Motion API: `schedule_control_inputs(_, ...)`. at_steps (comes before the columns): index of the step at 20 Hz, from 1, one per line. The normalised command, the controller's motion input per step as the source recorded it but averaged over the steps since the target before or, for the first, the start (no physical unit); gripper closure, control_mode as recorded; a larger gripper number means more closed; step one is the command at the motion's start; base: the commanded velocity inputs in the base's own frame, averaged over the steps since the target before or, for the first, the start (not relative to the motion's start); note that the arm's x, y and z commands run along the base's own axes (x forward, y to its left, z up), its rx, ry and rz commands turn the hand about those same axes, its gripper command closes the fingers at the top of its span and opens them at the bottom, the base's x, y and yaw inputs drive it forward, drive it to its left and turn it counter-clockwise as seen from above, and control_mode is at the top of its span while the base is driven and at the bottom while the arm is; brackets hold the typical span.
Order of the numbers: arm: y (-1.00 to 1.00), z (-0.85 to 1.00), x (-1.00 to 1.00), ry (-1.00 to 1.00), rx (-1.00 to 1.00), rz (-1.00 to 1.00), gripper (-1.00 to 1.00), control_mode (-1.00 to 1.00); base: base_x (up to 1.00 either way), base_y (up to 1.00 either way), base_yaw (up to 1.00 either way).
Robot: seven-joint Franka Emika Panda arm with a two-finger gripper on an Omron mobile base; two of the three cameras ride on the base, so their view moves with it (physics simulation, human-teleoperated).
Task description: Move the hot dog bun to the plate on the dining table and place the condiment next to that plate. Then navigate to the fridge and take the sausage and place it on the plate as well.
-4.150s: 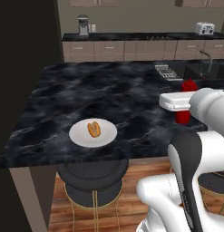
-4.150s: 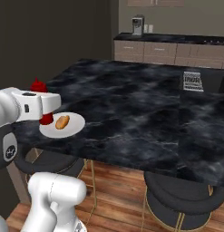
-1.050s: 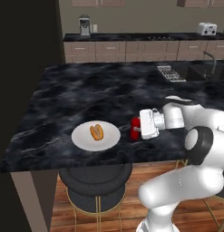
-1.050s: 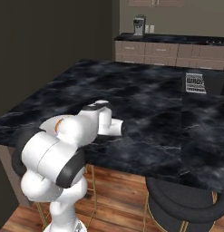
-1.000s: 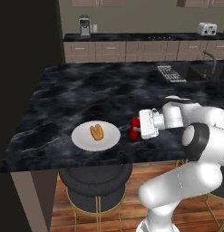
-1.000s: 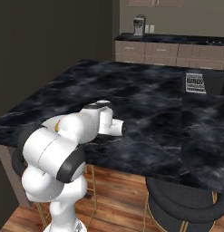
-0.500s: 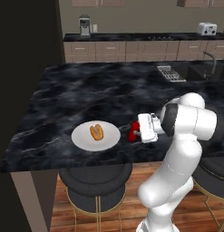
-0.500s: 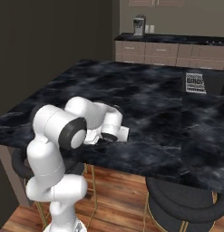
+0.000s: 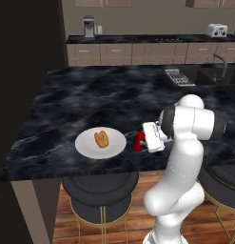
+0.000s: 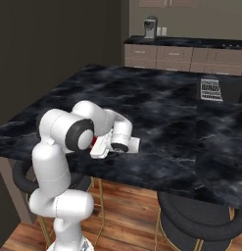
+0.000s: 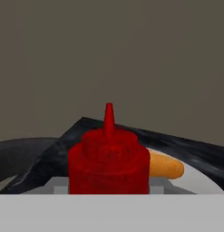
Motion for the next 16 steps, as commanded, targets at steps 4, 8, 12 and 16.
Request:
schedule_control_inputs(4, 0.12, -0.15, 0.14, 0.02, -0.04, 0.0, 1.0, -1.0, 0.0, 0.0, 0.0)
schedule_control_inputs(8, 0.0, -0.24, 0.12, -0.07, 0.0, 0.0, 1.0, -1.0, 0.0, 0.0, 0.0)
schedule_control_inputs(12, 0.0, -0.29, 0.07, -0.12, 0.0, 0.0, 1.0, -1.0, 0.0, 0.0, 0.0)
schedule_control_inputs(16, 0.0, -0.35, 0.08, -0.09, 0.0, 0.0, 1.0, -1.0, 0.0, 0.0, 0.0)
